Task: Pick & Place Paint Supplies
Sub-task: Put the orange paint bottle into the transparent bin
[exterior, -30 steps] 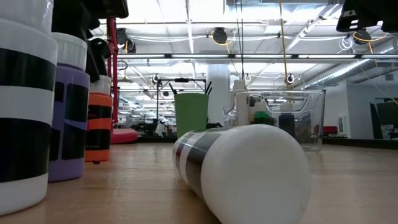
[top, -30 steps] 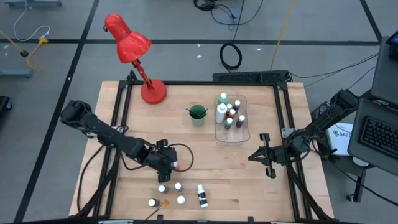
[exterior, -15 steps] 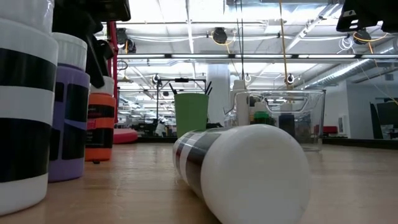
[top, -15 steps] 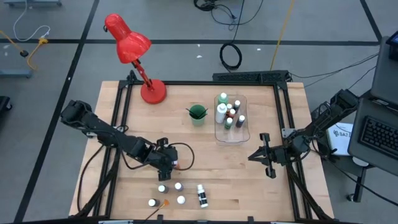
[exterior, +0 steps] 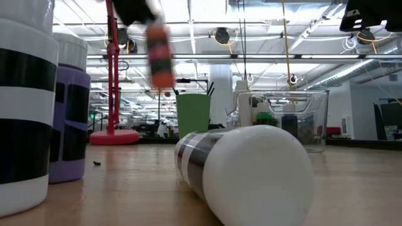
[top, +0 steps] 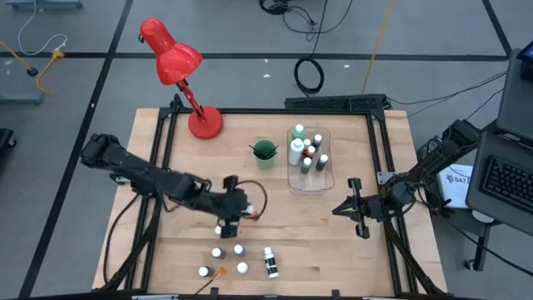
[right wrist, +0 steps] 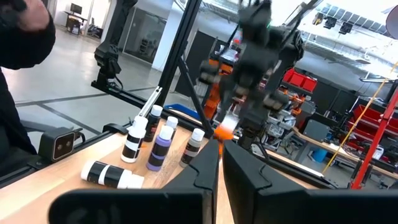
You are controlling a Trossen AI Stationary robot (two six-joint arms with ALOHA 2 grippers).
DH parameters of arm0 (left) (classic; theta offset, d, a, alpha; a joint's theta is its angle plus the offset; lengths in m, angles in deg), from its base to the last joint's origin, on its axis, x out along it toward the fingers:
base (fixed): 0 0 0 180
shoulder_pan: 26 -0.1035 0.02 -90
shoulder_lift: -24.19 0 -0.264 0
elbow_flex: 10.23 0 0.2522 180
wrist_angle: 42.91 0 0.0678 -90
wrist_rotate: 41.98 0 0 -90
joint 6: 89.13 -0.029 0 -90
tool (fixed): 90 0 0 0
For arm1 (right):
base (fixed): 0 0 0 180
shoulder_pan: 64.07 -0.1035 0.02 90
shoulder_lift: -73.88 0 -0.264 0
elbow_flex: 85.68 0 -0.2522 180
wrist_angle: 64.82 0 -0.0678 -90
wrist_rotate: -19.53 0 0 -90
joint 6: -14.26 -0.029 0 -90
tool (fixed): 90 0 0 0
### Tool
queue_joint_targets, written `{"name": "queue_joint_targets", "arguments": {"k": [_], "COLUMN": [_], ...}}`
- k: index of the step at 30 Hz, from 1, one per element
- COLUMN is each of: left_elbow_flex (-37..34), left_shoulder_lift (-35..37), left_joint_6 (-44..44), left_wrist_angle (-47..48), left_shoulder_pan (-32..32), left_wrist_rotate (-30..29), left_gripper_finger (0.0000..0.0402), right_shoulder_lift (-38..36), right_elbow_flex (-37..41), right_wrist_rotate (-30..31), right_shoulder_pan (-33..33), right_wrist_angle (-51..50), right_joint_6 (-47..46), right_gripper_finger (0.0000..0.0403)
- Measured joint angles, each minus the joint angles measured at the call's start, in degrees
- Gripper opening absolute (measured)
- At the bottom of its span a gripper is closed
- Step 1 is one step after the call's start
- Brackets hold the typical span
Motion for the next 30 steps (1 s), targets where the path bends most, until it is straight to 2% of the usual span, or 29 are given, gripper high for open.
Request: {"name": "queue_joint_targets", "arguments": {"k": [4,7,17,25,30], "left_elbow_flex": [11.67,19.42,41.08,52.86,54.32], "left_shoulder_lift": [-0.99,-4.24,-29.40,-43.07,-45.85], "left_joint_6": [-9.20,-14.54,-20.83,-22.18,-22.38], "left_wrist_angle": [-0.91,-0.63,3.24,5.93,5.69], "left_shoulder_pan": [-4.22,-7.99,-19.64,-24.25,-25.58], "left_wrist_rotate": [3.63,4.11,7.94,13.61,13.77], "left_gripper_finger": [0.0089,0.0089,0.0089,0.0089,0.0089], "right_shoulder_lift": [0.00,0.00,0.00,-0.02,-0.02], "right_elbow_flex": [0.00,0.00,0.00,0.00,0.00], "right_wrist_rotate": [0.00,0.00,0.00,0.00,0.00], "right_shoulder_pan": [-0.02,0.00,0.01,-0.01,0.00], "right_wrist_angle": [0.13,0.12,-0.92,-2.08,-1.58], "right_joint_6": [0.00,0.01,0.42,0.46,1.19], "right_gripper_finger": [0.0016,0.0016,0.0016,0.0016,0.0016]}}
